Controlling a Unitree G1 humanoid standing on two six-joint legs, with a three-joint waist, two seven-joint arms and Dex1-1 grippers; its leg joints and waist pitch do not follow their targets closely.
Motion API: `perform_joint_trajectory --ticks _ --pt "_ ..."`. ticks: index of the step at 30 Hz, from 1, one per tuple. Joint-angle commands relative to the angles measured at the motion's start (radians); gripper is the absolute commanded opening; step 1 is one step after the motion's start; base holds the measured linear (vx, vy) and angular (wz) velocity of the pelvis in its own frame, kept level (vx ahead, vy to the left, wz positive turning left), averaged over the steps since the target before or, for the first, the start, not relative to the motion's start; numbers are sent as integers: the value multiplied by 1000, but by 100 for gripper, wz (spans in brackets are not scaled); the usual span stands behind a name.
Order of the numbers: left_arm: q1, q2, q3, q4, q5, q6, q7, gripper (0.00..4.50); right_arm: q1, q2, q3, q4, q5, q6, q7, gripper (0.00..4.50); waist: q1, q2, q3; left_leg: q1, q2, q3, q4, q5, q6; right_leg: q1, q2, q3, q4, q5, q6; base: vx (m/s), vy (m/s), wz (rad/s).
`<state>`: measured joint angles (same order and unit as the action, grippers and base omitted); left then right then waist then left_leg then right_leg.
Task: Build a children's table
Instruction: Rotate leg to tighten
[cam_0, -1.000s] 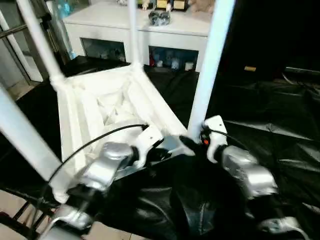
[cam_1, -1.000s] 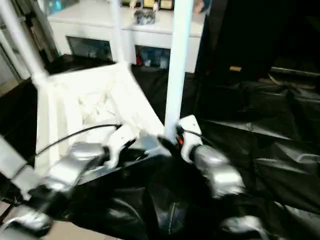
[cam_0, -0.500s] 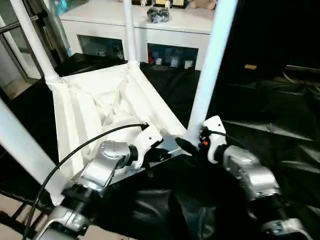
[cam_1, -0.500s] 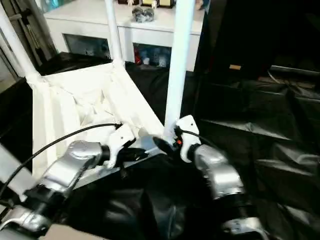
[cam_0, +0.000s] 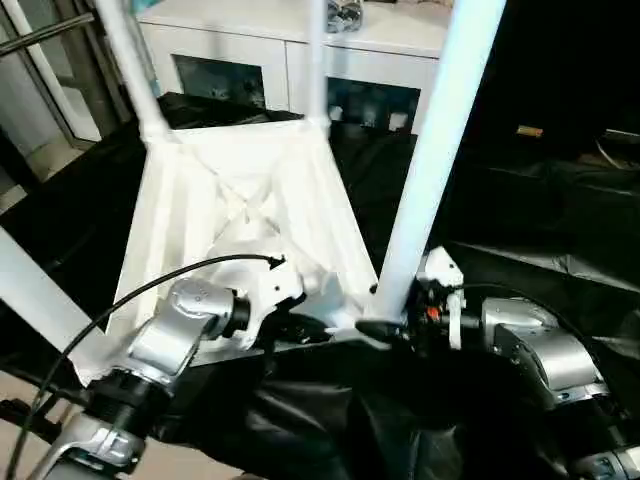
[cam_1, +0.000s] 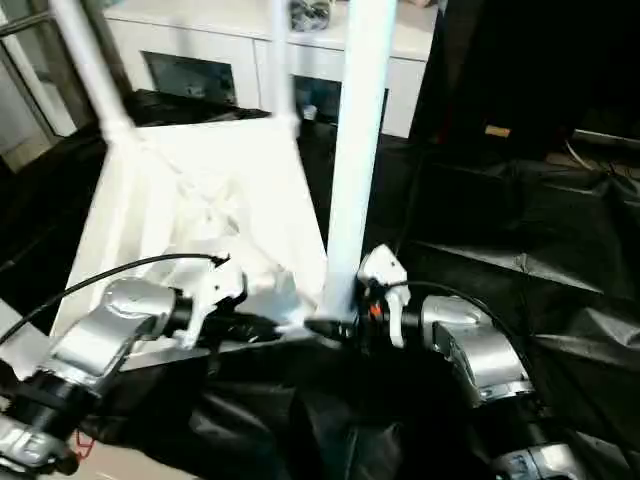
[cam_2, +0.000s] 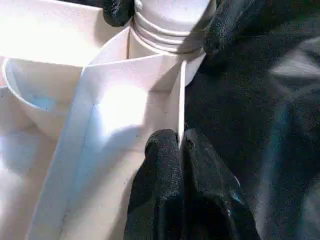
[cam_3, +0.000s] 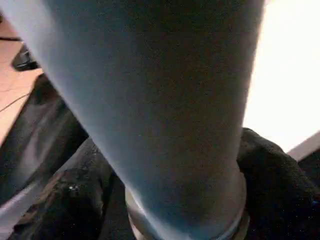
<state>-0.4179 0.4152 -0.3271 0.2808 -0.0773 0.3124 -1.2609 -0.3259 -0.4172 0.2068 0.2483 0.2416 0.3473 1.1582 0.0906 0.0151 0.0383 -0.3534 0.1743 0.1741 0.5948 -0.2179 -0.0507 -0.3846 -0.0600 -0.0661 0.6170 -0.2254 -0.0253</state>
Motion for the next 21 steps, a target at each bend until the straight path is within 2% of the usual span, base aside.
perform_joint_trajectory --ticks 1,3,8,11,13,15,17,18,19,20,21 --pt "2 -14 -26 -36 -42 5 -47 0 4 2 45 -19 7 24 39 336 0 -8 -45 6 68 -18 -69 -89 79 47 -96 58 -68 -80 -243 0 0 0" --pt "5 -7 -27 -40 -47 10 -65 0 3 -6 52 -25 8 29 54 319 -1 -9 -47 5 67 -19 -69 -66 76 48 -95 58 -64 -46 -243 0 0 0" --pt "8 3 -26 -43 -49 12 -72 0 6 -14 64 -28 12 29 74 284 0 -10 -53 1 65 -19 -62 -13 101 51 -94 57 -53 52 -257 0 0 0" --pt "8 0 -21 -36 -46 2 -54 0 11 -10 69 -28 10 30 78 272 1 -9 -53 1 65 -19 -62 -15 105 52 -95 56 -54 46 -260 0 0 0" --pt "4 -25 -5 -18 -32 -11 5 0 23 10 63 -31 7 29 53 268 1 -11 -51 1 65 -18 -62 -23 104 50 -95 56 -56 31 -259 0 0 0" --pt "1 -38 2 -10 -25 -16 35 0 28 20 58 -32 6 28 36 265 2 -13 -47 3 66 -18 -66 -55 90 50 -96 57 -64 -29 -250 0 0 0" --pt "-17 -80 25 31 4 -26 133 0 15 73 35 31 -26 -7 -75 265 -2 -14 -43 3 64 -18 -70 -87 71 48 -98 58 -72 -95 -238 0 0 0" --pt "-25 -99 34 46 15 -28 175 0 5 101 21 66 -41 -11 -137 265 -5 -13 -37 5 62 -19 -74 -127 50 47 -99 57 -82 -184 -220 0 0 0" --pt "-33 -121 42 59 23 -21 219 0 -5 130 9 103 -61 -21 -208 265 -7 -12 -37 8 62 -19 -76 -145 40 45 -99 57 -87 -229 -213 0 0 0" --pt "-39 -137 48 66 27 -12 250 0 -15 153 -2 133 -77 -25 -270 265 -9 -14 -34 13 59 -19 -75 -172 19 40 -102 59 -98 -313 -192 0 0 0" --pt "-43 -150 50 71 31 -5 273 0 -22 170 -12 155 -87 -24 -317 265 -12 -15 -35 9 59 -24 -80 -172 8 47 -102 58 -99 -355 -173 0 0 0"
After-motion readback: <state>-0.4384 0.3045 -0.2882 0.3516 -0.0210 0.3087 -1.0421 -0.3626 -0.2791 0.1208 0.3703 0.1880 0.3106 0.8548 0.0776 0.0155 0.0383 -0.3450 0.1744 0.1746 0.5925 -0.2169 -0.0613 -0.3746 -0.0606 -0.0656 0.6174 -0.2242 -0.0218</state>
